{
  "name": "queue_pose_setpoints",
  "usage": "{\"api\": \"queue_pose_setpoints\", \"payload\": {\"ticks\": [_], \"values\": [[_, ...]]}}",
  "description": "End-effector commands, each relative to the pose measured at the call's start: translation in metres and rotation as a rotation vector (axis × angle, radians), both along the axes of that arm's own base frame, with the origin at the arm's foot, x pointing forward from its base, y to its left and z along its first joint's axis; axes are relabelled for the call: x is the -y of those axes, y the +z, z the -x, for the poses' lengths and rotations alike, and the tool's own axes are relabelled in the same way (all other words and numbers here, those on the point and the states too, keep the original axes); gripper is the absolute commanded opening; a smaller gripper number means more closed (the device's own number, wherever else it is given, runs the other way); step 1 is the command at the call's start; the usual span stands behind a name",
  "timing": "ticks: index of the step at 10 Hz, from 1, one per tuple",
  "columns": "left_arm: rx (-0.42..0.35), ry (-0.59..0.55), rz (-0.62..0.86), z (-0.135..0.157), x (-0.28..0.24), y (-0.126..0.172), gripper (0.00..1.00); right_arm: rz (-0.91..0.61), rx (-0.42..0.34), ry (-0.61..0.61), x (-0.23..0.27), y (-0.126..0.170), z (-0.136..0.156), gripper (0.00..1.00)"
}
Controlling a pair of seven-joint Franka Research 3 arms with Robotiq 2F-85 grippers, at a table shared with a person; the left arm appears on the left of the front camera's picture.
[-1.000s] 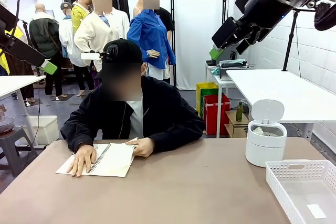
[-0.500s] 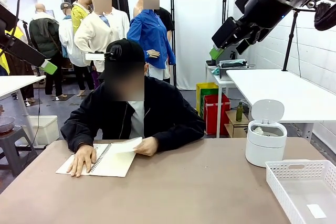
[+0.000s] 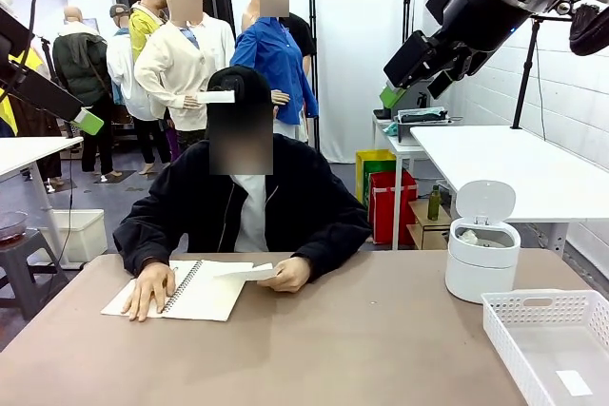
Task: Sort the paper based on its condition.
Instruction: If a person hands you a paper, place it in the Organizing basket , and if it's crumpled, put it in the Trash can.
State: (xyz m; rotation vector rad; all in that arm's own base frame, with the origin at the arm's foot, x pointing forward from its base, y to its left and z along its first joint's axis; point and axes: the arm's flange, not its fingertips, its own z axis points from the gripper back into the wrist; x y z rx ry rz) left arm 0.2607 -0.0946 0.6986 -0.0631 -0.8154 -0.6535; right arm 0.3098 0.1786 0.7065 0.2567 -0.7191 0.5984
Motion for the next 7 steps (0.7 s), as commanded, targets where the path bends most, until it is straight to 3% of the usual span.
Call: {"api": "queue_pose_setpoints", "payload": {"ticks": [1, 7], "values": [[0.001, 0.000, 0.000, 0.0004, -0.0002, 0.0003, 1.00, 0.000, -0.002, -0.003, -0.0002, -0.0005, 0.0002, 1.00], [0.001, 0.000, 0.000, 0.0004, -0.0002, 0.0003, 1.00, 0.000, -0.002, -0.003, -0.0002, -0.0005, 0.0002, 1.00]]}}
